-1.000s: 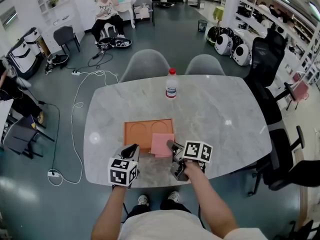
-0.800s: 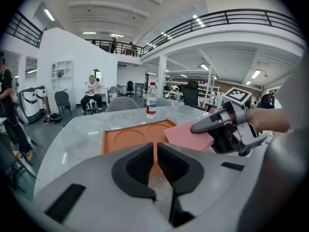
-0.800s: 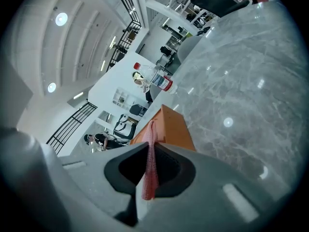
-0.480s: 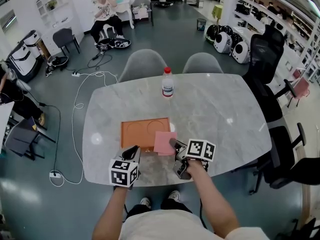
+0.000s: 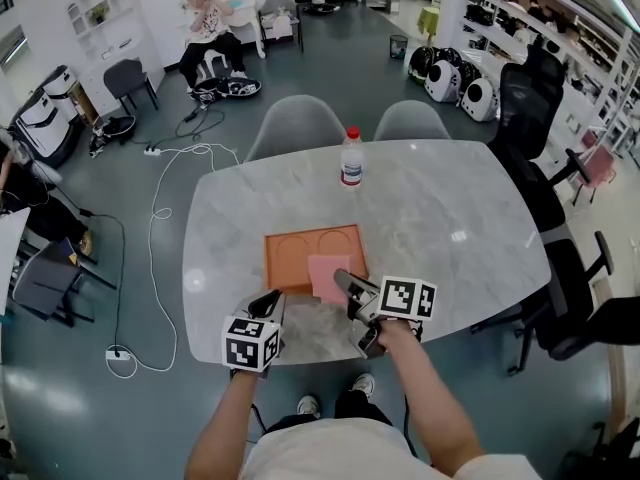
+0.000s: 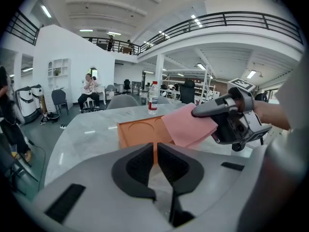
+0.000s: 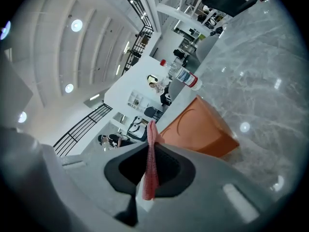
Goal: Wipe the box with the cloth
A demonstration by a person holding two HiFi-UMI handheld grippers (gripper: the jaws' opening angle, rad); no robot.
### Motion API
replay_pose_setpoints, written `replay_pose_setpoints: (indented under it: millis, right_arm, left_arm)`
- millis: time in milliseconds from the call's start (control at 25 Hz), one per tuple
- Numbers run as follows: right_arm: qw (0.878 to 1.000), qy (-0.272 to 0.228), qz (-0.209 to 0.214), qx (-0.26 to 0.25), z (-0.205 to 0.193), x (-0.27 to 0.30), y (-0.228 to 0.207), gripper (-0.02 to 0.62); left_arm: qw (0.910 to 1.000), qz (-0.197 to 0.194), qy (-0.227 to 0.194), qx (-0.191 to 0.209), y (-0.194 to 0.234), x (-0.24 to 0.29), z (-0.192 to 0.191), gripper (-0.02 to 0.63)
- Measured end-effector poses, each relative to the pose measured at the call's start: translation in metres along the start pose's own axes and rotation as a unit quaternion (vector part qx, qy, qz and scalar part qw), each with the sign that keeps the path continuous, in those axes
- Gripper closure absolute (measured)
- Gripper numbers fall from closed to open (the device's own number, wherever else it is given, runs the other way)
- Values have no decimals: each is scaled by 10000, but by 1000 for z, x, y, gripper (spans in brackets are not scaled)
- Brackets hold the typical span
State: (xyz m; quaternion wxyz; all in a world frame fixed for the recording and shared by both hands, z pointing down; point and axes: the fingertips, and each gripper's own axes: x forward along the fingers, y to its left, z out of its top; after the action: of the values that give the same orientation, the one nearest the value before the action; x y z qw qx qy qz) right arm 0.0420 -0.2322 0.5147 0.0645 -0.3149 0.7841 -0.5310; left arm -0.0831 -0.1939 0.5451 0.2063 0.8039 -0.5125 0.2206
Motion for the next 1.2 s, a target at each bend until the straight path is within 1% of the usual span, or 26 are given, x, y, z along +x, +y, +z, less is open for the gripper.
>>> replay_pose_setpoints:
  millis: [160, 400, 600, 760, 1000, 1200]
  right_arm:
    - [9999, 75, 99, -80, -25, 12, 20, 577]
    - [9997, 196, 157, -39, -71, 41, 32, 577]
    - [9993, 297, 153, 157, -102, 62, 29, 577]
    - [9988, 295, 68, 373, -121, 77, 17, 577]
    - [9979, 103, -192, 613, -127, 87, -13, 577]
    - [9975, -164, -292, 616, -121, 88, -24, 577]
  left_arm:
    - [10000, -86, 19, 1, 13, -16, -9, 577]
    - [9998, -174, 58, 67, 37, -34, -28, 577]
    - [9997, -236, 74, 28, 47, -41, -36, 577]
    - [9994, -315, 102, 52, 50, -44, -40, 577]
    - [9990, -376, 179, 181, 51, -42, -47, 577]
    - [9984, -398, 299, 259, 54, -43, -59, 577]
